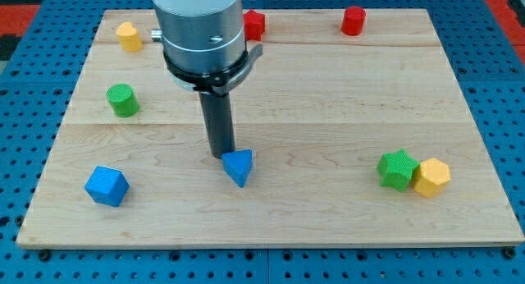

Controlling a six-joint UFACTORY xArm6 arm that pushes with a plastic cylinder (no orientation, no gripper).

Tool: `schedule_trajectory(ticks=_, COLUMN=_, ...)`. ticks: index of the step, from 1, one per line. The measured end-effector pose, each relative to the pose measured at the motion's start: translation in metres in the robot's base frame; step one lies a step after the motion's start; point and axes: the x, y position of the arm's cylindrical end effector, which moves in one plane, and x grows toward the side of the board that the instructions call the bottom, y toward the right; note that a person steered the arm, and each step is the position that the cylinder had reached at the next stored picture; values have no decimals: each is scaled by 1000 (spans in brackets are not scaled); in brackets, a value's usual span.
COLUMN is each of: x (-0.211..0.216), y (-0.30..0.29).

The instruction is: Push the blue cube and green circle to the bottom center of the board

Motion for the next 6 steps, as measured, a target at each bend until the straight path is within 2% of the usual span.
schedule_trajectory(ticks=2, x=33, y=43)
schedule_trajectory(ticks=4, x=-8, y=-9)
schedule_trajectory(ticks=5, x=-7, y=-131)
schedule_trajectory(ticks=6, x=12, y=-227)
